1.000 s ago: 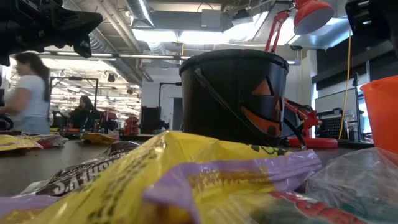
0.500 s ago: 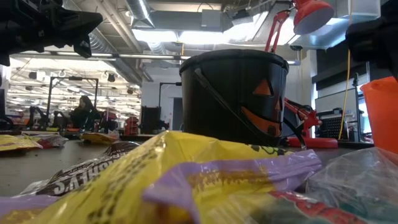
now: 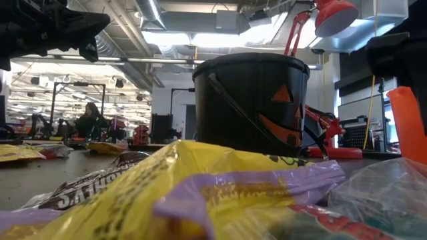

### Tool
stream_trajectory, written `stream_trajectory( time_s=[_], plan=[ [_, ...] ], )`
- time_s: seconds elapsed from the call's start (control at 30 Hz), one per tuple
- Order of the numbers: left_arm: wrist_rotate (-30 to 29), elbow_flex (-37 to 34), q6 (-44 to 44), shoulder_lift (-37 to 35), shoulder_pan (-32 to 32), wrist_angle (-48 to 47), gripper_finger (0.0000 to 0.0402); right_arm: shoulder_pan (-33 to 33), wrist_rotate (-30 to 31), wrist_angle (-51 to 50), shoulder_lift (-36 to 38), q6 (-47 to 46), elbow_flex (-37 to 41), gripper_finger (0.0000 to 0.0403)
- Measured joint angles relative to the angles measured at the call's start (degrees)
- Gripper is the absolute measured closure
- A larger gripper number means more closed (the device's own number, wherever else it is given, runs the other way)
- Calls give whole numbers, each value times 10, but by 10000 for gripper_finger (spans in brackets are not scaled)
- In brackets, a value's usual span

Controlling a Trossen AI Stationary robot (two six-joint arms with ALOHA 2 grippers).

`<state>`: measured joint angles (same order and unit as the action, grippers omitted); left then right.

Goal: Sort candy
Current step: Put the yellow candy into the purple bucket

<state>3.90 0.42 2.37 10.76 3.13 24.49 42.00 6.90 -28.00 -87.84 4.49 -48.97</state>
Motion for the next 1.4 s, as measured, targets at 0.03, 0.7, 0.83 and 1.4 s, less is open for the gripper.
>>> stream_trajectory(
  time_s=[0.03, 0.7, 0.83, 1.4],
  plan=[
    [0, 0, 0, 0, 0, 0, 401, 0, 0, 3, -4, 1, 0, 105],
    [0, 0, 0, 0, 0, 0, 401, 0, 14, 14, -52, 5, 0, 105],
    [0, 0, 0, 0, 0, 0, 401, 0, 16, 14, -52, 11, 0, 105],
    [0, 0, 0, 0, 0, 0, 401, -63, -34, 14, -51, 45, 0, 224]
  ],
)
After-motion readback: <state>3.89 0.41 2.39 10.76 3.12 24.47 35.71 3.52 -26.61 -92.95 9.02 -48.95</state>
